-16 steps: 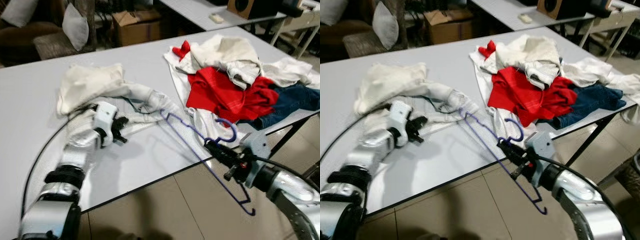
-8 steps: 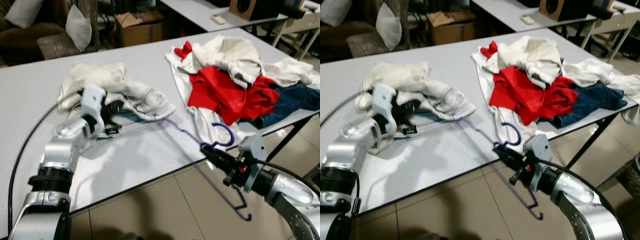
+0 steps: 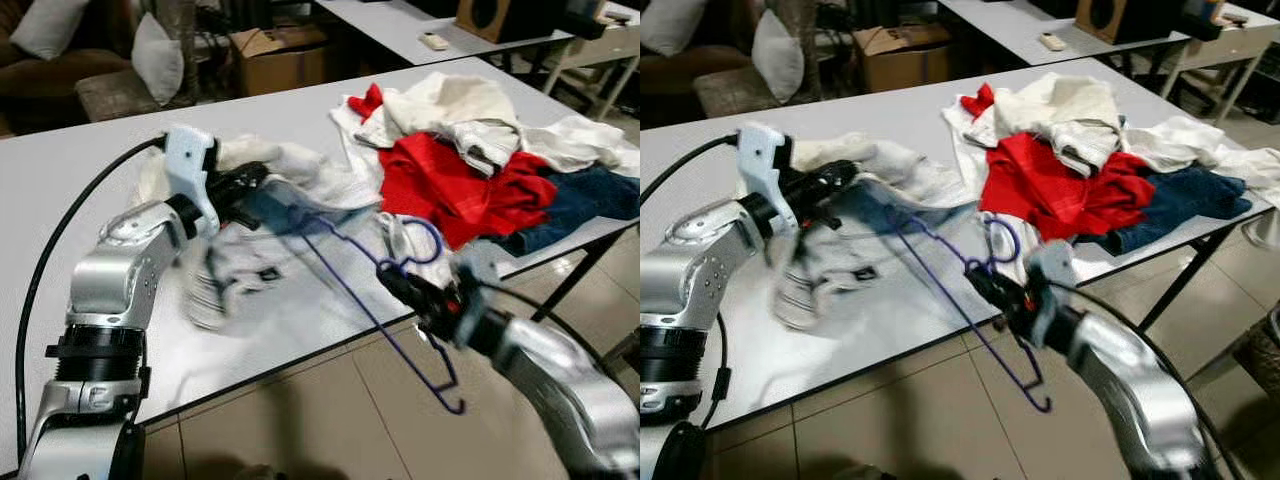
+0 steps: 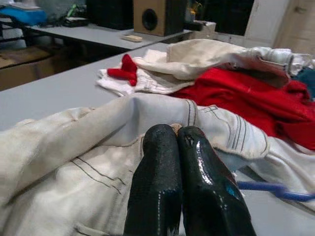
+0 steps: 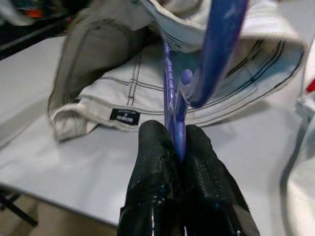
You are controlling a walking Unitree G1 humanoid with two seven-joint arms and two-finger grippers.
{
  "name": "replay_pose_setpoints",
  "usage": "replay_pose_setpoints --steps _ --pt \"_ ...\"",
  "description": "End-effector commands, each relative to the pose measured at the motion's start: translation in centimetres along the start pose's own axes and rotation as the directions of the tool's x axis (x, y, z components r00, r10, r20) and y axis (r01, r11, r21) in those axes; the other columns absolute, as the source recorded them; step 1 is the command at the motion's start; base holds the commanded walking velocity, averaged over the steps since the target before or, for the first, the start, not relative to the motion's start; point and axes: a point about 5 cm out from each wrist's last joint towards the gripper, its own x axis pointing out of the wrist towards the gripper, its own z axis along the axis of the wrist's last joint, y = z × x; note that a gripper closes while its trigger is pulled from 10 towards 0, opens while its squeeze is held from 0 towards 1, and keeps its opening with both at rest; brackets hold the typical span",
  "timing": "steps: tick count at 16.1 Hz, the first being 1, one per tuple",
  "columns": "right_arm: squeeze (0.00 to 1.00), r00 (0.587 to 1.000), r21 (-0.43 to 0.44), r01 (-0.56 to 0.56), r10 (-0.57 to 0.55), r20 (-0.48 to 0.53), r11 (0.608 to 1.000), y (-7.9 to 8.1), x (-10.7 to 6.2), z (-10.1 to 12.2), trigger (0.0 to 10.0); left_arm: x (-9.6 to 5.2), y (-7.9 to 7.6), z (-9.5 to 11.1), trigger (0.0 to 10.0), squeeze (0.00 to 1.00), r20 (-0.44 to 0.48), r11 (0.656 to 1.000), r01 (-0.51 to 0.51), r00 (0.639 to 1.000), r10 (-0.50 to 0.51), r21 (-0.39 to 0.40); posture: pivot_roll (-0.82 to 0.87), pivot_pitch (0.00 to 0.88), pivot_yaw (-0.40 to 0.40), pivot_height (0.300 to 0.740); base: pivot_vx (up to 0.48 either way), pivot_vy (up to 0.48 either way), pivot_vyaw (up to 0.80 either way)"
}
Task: Hang hanger
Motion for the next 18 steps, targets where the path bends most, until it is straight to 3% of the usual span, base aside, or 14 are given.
replay_pose_setpoints --steps 1,4,5,6,8,9,12,14,16,18 --pt "0.00 0.999 0.028 0.025 -0.024 -0.028 0.999 -0.5 0.2 -0.5 10.0 -0.1 -0.4 1.0 0.0 0.00 0.007 0.999 0.026 1.000 -0.027 0.021 -0.07 0.000 0.031 0.740 0.000 0.000 0.00" --pt "0.00 0.992 0.144 0.075 -0.089 0.089 0.987 -1.9 1.3 0.8 10.0 -0.5 -0.7 0.3 0.0 0.00 -0.077 0.993 0.053 0.996 -0.045 0.108 -0.07 0.002 0.029 0.740 0.000 0.000 0.00" --pt "0.00 0.980 0.239 0.080 -0.120 0.157 0.968 -2.2 1.3 1.4 10.0 -0.8 -1.3 -1.6 4.6 0.00 -0.155 0.959 0.086 0.987 -0.045 0.269 -0.08 0.003 0.024 0.740 0.000 0.000 0.00" --pt "0.00 0.981 0.253 0.075 -0.117 0.155 0.965 -2.1 1.2 1.2 10.0 -0.8 -1.7 -2.4 10.0 0.00 -0.185 0.949 0.110 0.981 -0.056 0.296 -0.08 0.004 0.023 0.740 0.000 0.000 0.00" --pt "0.00 0.980 0.271 0.063 -0.111 0.164 0.960 -1.8 1.1 0.9 10.0 -0.7 -2.6 -3.8 10.0 0.00 -0.244 0.919 0.151 0.968 -0.063 0.363 -0.08 0.006 0.024 0.740 0.000 0.000 0.00" --pt "0.00 0.980 0.289 0.048 -0.102 0.173 0.956 -1.5 1.0 0.7 10.0 -0.4 -3.1 -5.2 10.0 1.00 -0.272 0.883 0.157 0.962 -0.034 0.443 -0.09 0.008 0.023 0.740 0.000 0.000 0.00" --pt "0.00 0.980 0.320 0.009 -0.073 0.187 0.947 -1.0 0.9 0.7 10.0 0.8 -3.6 -4.9 10.0 1.00 -0.140 0.879 0.017 0.989 0.057 0.477 -0.08 0.010 0.011 0.740 0.000 0.000 0.00" --pt "0.00 0.979 0.327 0.006 -0.072 0.189 0.945 -1.0 0.9 0.6 10.0 1.1 -3.9 -4.9 10.0 1.00 -0.118 0.864 0.008 0.991 0.059 0.503 -0.08 0.011 0.012 0.740 0.000 0.000 0.00" --pt "0.00 0.976 0.329 0.008 -0.079 0.201 0.944 -1.0 1.1 0.9 10.0 1.0 -4.9 -5.8 10.0 1.00 -0.157 0.866 0.079 0.988 -0.001 0.494 -0.08 0.010 0.016 0.740 0.000 0.000 0.00" --pt "0.00 0.972 0.338 -0.016 -0.065 0.228 0.941 -0.7 1.1 1.4 10.0 1.0 -5.5 -7.5 10.0 1.00 -0.229 0.836 0.150 0.973 -0.030 0.528 -0.09 0.010 0.014 0.740 0.000 0.000 0.00"
